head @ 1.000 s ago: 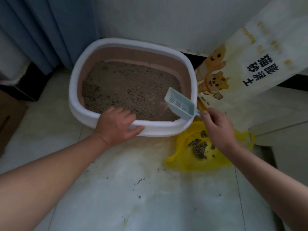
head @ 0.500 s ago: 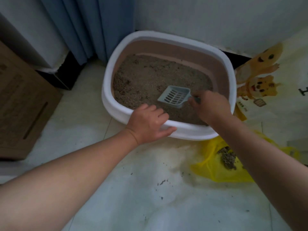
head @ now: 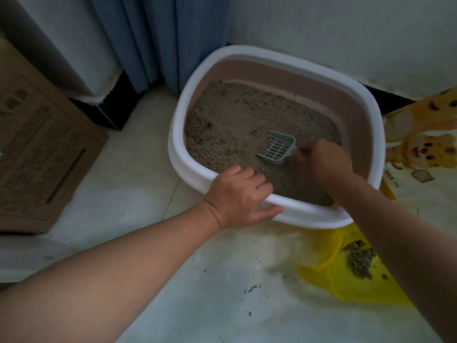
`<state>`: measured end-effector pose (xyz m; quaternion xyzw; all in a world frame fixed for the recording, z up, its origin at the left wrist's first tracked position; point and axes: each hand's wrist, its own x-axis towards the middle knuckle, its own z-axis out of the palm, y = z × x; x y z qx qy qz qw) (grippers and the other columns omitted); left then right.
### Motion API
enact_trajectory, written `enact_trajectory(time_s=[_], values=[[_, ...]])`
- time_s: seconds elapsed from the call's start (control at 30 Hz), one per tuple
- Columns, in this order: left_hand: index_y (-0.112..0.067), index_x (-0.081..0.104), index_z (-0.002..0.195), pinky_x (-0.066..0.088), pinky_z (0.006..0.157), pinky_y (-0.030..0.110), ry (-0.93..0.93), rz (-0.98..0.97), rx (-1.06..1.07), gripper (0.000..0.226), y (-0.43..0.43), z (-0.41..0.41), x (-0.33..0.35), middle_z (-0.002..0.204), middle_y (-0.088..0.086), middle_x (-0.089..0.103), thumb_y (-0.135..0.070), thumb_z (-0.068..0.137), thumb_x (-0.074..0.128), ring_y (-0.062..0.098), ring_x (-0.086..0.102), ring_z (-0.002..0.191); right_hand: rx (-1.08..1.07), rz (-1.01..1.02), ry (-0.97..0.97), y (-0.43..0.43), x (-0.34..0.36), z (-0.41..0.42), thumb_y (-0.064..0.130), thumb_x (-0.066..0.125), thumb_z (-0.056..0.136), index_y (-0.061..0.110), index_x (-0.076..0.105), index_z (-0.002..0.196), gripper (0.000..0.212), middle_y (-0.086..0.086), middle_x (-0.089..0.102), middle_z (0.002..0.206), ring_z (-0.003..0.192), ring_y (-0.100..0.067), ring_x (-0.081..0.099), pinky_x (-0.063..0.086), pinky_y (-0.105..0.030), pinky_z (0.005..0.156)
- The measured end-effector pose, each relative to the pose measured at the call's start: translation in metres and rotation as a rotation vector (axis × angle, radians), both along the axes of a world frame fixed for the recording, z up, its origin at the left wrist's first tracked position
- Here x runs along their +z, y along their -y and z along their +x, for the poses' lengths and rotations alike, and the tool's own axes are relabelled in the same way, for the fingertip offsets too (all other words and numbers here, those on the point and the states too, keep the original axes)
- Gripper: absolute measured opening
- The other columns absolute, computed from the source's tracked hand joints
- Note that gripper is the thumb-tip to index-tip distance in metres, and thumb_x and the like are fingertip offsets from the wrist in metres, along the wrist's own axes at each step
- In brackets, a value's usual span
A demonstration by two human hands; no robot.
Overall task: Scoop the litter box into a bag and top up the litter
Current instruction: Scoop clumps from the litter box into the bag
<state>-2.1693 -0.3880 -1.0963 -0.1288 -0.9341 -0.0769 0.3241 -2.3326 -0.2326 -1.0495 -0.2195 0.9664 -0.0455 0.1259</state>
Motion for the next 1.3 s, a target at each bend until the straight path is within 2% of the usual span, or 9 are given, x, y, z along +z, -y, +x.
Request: enact_trajectory(time_s=[0.1,0.23,0.4,0.53,0.73,0.87,1.07,1.2,1.3], values=[[-0.018,0.057,0.067,0.032,0.061,0.035,-0.005,0.016,0.005,0.046,-0.001,0.0,-0.001,0.066,0.001,0.056,-0.057,0.092,0.058,0.023,0.05,0.062,0.018,-0.039,0.031,0.016,-0.004,-0.014,0.043,0.053,0.099,0.026,0.07,0.119,0.031,0.001,0.061,0.067,0.059,-0.018,0.059,0.051,-0.032,0.057],[-0.018,0.059,0.068,0.032,0.061,0.036,-0.012,0.044,-0.001,0.045,-0.001,-0.001,-0.002,0.067,0.001,0.058,-0.056,0.092,0.059,0.023,0.051,0.063,0.082,-0.068,0.055,0.045,-0.004,-0.031,0.041,0.055,0.099,0.024,0.071,0.118,0.03,0.001,0.06,0.067,0.056,-0.014,0.054,0.04,-0.028,0.051],[-0.017,0.061,0.069,0.034,0.061,0.035,-0.023,0.085,-0.013,0.043,-0.001,-0.003,-0.003,0.069,0.001,0.06,-0.055,0.091,0.06,0.023,0.052,0.063,0.274,-0.028,0.06,0.081,0.005,-0.043,0.044,0.053,0.099,0.026,0.069,0.121,0.033,-0.002,0.069,0.086,0.072,-0.022,0.062,0.054,-0.035,0.068],[-0.018,0.061,0.069,0.033,0.061,0.035,-0.028,0.095,-0.011,0.043,-0.001,-0.003,-0.005,0.068,0.001,0.059,-0.055,0.091,0.061,0.022,0.051,0.064,0.342,-0.016,0.027,0.088,0.013,-0.047,0.048,0.052,0.098,0.028,0.069,0.122,0.035,-0.001,0.071,0.096,0.082,-0.021,0.063,0.056,-0.037,0.076],[-0.017,0.062,0.071,0.034,0.062,0.036,-0.023,0.107,-0.014,0.043,0.0,-0.003,-0.005,0.069,0.002,0.059,-0.055,0.092,0.06,0.023,0.053,0.065,0.387,-0.03,-0.048,0.08,0.024,-0.037,0.046,0.055,0.097,0.026,0.073,0.115,0.032,-0.002,0.069,0.084,0.071,-0.022,0.059,0.042,-0.029,0.06],[-0.017,0.062,0.071,0.034,0.063,0.036,-0.022,0.106,-0.016,0.043,0.0,-0.002,-0.005,0.068,0.002,0.059,-0.055,0.092,0.06,0.023,0.052,0.065,0.302,0.001,-0.076,0.087,0.024,-0.025,0.045,0.056,0.095,0.026,0.075,0.109,0.03,-0.001,0.064,0.073,0.065,-0.023,0.059,0.046,-0.029,0.057],[-0.016,0.063,0.071,0.035,0.062,0.035,-0.035,0.137,-0.029,0.041,0.0,-0.004,-0.004,0.069,0.002,0.061,-0.052,0.091,0.063,0.024,0.054,0.064,0.271,0.049,-0.192,0.093,0.049,-0.021,0.043,0.057,0.094,0.025,0.075,0.109,0.03,-0.006,0.07,0.085,0.067,-0.024,0.058,0.042,-0.027,0.054],[-0.017,0.064,0.073,0.035,0.063,0.035,-0.036,0.14,-0.028,0.038,0.0,-0.003,-0.004,0.069,0.002,0.061,-0.051,0.089,0.065,0.024,0.054,0.065,0.323,0.019,-0.149,0.099,0.048,-0.013,0.045,0.056,0.095,0.029,0.074,0.109,0.028,-0.002,0.069,0.079,0.062,-0.02,0.057,0.038,-0.024,0.05],[-0.016,0.066,0.075,0.035,0.064,0.035,-0.033,0.143,-0.029,0.037,0.0,-0.003,-0.004,0.07,0.002,0.062,-0.051,0.089,0.066,0.024,0.055,0.065,0.287,0.041,-0.111,0.109,0.034,-0.01,0.046,0.057,0.095,0.028,0.075,0.109,0.03,-0.001,0.067,0.074,0.063,-0.021,0.059,0.045,-0.027,0.055]])
